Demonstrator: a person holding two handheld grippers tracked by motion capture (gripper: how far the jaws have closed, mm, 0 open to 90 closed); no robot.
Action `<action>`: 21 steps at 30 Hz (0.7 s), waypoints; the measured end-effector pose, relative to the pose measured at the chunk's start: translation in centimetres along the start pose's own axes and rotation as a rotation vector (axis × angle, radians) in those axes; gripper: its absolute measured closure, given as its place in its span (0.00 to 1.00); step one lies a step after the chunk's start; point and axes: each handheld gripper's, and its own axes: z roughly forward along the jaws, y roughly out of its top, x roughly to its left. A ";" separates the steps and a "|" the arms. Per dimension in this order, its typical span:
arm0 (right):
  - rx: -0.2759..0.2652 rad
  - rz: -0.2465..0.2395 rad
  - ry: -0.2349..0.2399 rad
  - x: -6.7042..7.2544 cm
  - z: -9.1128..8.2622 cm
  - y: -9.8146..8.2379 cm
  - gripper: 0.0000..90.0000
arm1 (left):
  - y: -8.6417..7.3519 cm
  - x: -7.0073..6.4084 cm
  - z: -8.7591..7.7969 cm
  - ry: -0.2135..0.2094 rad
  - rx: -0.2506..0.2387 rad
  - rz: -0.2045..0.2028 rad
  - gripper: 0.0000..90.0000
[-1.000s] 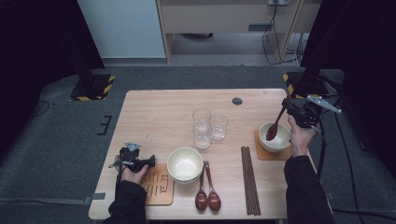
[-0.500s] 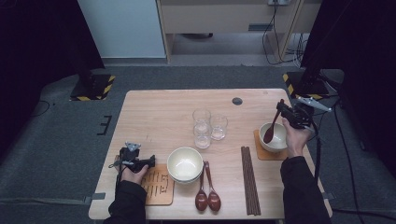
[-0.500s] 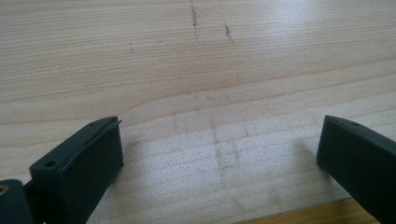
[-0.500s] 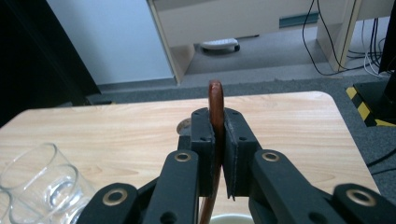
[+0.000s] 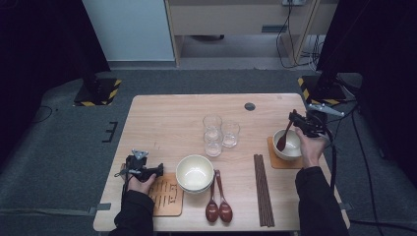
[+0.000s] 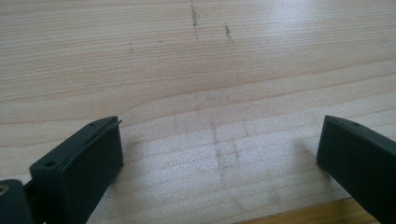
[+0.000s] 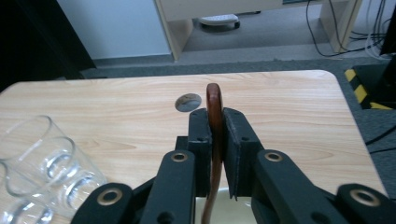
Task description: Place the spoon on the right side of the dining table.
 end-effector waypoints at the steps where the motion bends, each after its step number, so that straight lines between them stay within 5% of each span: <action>1: -0.001 0.002 0.004 0.0 -0.1 -0.1 0.90 | 0.0 0.0 0.0 0.000 0.000 0.000 0.00; 21: 0.030 -0.088 -0.036 -1.1 -1.0 -2.2 0.67 | 0.0 0.0 0.0 0.000 0.000 0.000 0.00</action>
